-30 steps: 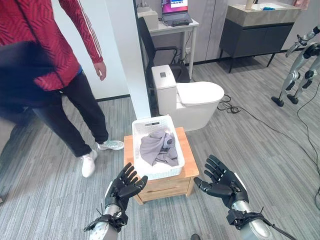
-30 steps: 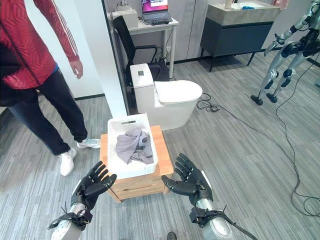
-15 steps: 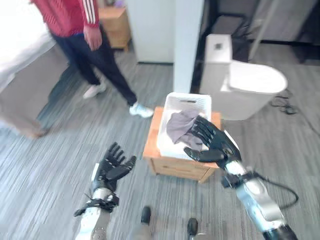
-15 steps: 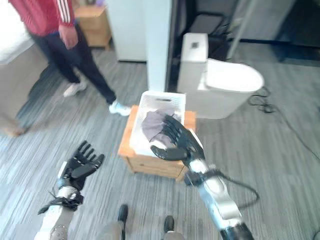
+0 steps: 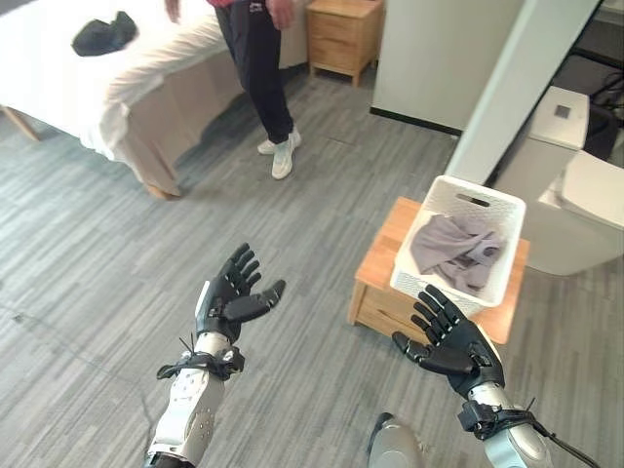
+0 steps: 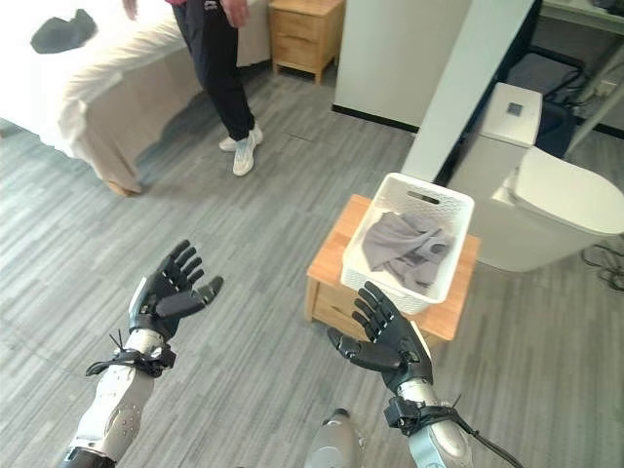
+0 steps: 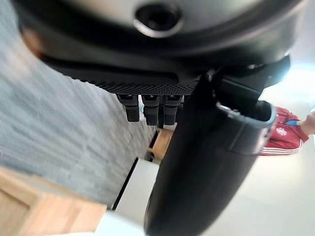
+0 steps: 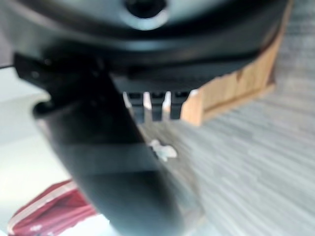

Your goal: Pick up bed clothes into laundry basket.

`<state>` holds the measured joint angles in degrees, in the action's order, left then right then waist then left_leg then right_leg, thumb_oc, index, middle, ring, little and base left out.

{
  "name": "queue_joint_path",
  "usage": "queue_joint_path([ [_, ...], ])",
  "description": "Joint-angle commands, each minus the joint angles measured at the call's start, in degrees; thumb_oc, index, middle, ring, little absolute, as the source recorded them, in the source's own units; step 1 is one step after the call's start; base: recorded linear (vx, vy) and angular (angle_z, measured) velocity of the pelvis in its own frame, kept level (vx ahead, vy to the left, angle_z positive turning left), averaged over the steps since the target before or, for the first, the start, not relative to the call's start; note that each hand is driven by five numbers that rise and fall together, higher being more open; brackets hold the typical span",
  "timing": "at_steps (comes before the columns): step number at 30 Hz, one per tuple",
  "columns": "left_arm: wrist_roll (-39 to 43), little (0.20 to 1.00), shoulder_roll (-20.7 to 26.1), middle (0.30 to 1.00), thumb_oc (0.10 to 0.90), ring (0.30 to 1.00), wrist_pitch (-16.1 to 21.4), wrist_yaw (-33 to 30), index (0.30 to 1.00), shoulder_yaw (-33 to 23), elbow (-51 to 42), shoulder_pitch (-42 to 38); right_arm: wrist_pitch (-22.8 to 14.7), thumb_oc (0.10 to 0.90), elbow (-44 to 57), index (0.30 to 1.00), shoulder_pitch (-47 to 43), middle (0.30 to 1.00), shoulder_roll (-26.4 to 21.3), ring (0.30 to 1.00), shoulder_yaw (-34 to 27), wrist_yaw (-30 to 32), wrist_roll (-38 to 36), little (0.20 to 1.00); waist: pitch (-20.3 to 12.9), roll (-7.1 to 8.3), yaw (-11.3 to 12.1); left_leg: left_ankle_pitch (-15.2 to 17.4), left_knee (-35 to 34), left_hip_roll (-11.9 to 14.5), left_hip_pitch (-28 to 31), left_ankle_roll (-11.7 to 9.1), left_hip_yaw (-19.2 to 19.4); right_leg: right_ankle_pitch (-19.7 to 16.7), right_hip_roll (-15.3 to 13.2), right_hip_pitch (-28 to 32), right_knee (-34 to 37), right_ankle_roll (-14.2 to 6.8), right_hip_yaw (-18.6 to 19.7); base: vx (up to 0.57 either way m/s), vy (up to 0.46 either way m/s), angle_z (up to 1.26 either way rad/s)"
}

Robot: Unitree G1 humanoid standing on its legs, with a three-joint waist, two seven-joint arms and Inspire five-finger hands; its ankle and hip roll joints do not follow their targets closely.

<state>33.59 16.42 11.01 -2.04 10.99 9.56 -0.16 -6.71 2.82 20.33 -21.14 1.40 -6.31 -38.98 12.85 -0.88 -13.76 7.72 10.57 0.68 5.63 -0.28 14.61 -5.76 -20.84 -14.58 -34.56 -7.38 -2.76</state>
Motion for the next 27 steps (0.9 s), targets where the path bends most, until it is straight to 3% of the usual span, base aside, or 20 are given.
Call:
queue_joint_path([
  [1,-0.7,0.900,4.3,0.900,0.800,0.900,6.4,0.6,0.900,-3.3,-6.5,-1.1,-6.1,0.800,7.1,0.900,-9.7,0.900,1.3,0.900,1.2,-2.0,0.3,0.900,-3.2,1.03,2.1,3.8,-6.5,2.2,2.3,0.1,-4.5,2.9,10.9,0.1,17.8,-3.7,1.7,-0.21,0.164,1.08],
  [2,-1.5,0.900,4.0,0.900,0.800,0.900,5.9,1.2,0.900,-3.7,-6.8,1.2,-6.5,0.800,8.0,0.900,-9.7,0.900,1.1,0.900,0.5,-1.8,1.4,0.900,-4.3,0.97,2.9,3.0,-7.0,1.3,1.2,1.4,-6.5,6.6,13.3,3.6,15.2,-1.8,2.8,-0.09,0.102,0.65],
  [3,-1.5,0.900,4.0,0.900,0.800,0.900,5.9,1.2,0.900,-3.7,-6.8,1.2,-6.5,0.800,8.0,0.900,-9.7,0.900,1.1,0.900,0.5,-1.8,1.4,0.900,-4.4,0.99,2.9,2.8,-7.0,1.2,1.1,1.4,-6.5,6.4,13.3,3.5,15.4,-1.8,2.8,-0.11,0.181,0.64],
  [4,-2.6,0.900,3.5,0.900,0.800,0.900,5.6,1.6,0.900,-4.2,-6.1,2.9,-6.9,0.800,7.7,0.900,-10.0,0.900,1.7,0.900,0.6,-1.7,0.7,0.900,-6.5,1.37,3.5,2.0,-7.8,-0.3,0.4,1.7,-8.2,9.4,17.0,6.6,18.7,-0.7,6.0,-0.01,0.106,0.49],
  [5,-2.6,0.900,3.3,0.900,0.800,0.900,5.5,1.9,0.900,-4.7,-6.3,3.7,-7.0,0.800,7.5,0.900,-9.8,0.900,1.7,0.900,0.4,-1.8,0.5,0.900,-7.3,1.46,3.7,1.6,-8.6,-1.1,0.4,1.8,-8.8,9.8,17.6,7.9,21.2,-0.4,6.5,-0.02,0.147,0.41],
  [7,-2.4,0.900,3.2,0.900,0.800,0.900,5.4,1.9,0.900,-5.6,-6.5,4.8,-7.2,0.800,7.7,0.900,-9.6,0.900,1.7,0.900,0.4,-1.8,0.4,0.900,-7.8,1.72,4.2,0.6,-8.9,-2.0,-0.3,1.8,-9.9,9.9,17.3,8.8,23.3,0.0,6.7,-0.03,0.079,0.38],
  [8,-1.6,0.900,2.4,0.900,0.800,0.900,5.3,2.5,0.900,-6.0,-6.4,5.6,-6.9,0.800,7.7,0.900,-9.3,0.900,1.4,0.900,0.3,-2.3,0.6,0.900,-8.3,1.80,3.9,-0.9,-10.1,-2.6,-0.9,1.6,-11.2,9.5,17.9,9.0,24.5,0.2,9.2,-0.05,0.051,0.35],
  [9,-1.4,0.900,2.1,0.900,0.800,0.900,5.4,2.4,0.900,-6.5,-6.8,6.3,-6.7,0.800,7.7,0.900,-9.3,0.900,1.1,0.900,0.4,-2.4,0.7,0.900,-8.4,1.76,3.9,-1.4,-10.9,-2.7,-0.7,1.6,-11.3,9.1,18.2,9.1,25.6,0.2,9.2,-0.05,0.051,0.34],
  [16,-1.2,0.900,1.5,0.900,0.800,0.900,4.6,4.9,0.900,-7.1,-8.2,11.0,-5.3,0.800,5.2,0.900,-6.0,0.900,3.0,0.900,0.4,-5.1,-2.4,0.900,-10.0,2.59,4.7,-1.6,-11.5,-2.7,-0.7,1.7,-11.4,8.1,17.1,11.7,29.9,0.1,8.8,0.00,-0.010,0.13],
  [26,-2.2,0.900,1.8,0.900,0.800,0.900,4.9,5.4,0.900,-6.9,-8.6,11.1,-4.2,0.800,4.9,0.900,-5.1,0.900,1.5,0.900,1.9,-6.5,0.5,0.900,-11.3,3.16,4.9,-1.5,-11.9,-2.7,-0.2,1.8,-11.5,7.9,16.4,12.8,30.7,-0.2,9.0,0.00,0.003,-0.04],
  [27,-8.3,0.900,5.4,0.900,0.800,0.900,4.1,1.8,0.900,-6.3,-10.2,6.7,-7.9,0.800,-0.2,0.900,-10.7,0.900,-0.2,0.900,-1.2,4.7,7.8,0.900,-1.1,0.89,5.9,-0.1,-10.6,1.1,-0.7,0.5,-8.6,8.8,14.7,5.6,21.0,-1.3,7.2,0.00,0.000,0.00],
])
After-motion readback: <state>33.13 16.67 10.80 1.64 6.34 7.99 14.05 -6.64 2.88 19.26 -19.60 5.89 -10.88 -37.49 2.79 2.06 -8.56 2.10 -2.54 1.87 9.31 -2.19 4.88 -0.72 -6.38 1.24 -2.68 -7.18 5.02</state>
